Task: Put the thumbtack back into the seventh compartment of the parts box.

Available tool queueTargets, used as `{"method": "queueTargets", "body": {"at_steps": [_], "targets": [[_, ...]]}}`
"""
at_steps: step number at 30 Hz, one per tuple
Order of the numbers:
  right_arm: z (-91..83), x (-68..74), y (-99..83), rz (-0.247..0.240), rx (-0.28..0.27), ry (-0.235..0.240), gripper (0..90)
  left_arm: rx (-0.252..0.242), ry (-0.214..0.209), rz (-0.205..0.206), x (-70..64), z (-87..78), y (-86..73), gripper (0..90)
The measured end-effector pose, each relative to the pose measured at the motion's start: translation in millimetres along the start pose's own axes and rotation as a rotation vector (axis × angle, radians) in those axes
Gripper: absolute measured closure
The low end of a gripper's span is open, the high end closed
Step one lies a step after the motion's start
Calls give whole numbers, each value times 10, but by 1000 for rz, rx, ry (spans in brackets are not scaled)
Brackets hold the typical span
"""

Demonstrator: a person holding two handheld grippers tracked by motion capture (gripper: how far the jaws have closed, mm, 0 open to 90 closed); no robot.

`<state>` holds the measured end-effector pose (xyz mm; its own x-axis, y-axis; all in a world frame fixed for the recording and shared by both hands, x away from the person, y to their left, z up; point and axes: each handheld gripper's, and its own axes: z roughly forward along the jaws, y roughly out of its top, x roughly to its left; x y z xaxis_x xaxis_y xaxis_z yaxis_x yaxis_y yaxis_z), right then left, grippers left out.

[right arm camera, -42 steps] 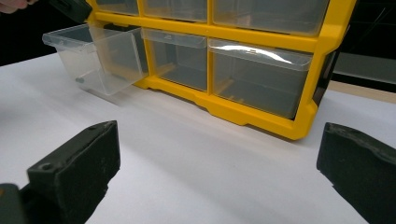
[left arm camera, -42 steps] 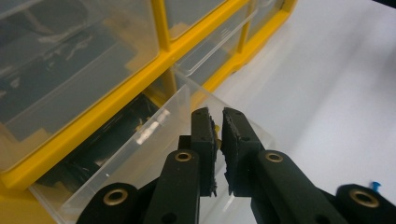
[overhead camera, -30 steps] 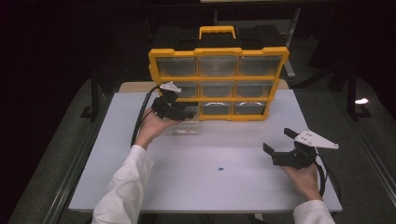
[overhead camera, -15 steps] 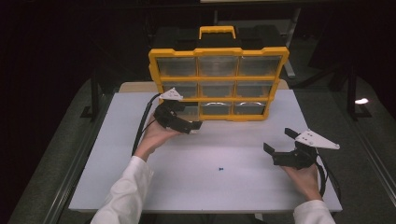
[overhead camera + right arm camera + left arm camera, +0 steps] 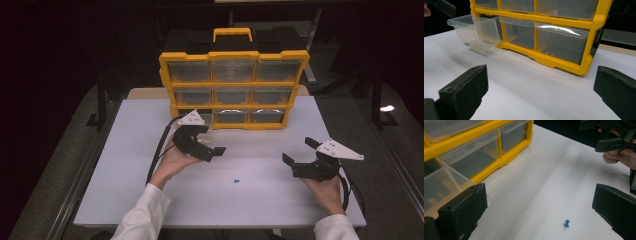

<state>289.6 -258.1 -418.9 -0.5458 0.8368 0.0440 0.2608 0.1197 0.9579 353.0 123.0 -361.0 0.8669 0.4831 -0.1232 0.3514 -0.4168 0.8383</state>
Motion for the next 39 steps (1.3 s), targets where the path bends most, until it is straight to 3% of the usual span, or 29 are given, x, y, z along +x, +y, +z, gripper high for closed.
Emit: {"method": "queueTargets", "body": {"at_steps": [10,22,29,35,39], "targets": [[-4,-4,-3,2,1,0,0,28,-21,20,-143,133,-138,0],[-6,-1,-4,0,1,0,0,91,-97,36,-310,342,-358,9],[-12,-1,-1,2,-4,-2,0,93,-134,41,-357,421,-456,130],[-15,-9,-3,5,-5,-1,0,135,-172,48,-389,511,-536,211],[-11,-4,-3,3,-4,-1,0,173,-174,81,-424,578,-560,295]]}}
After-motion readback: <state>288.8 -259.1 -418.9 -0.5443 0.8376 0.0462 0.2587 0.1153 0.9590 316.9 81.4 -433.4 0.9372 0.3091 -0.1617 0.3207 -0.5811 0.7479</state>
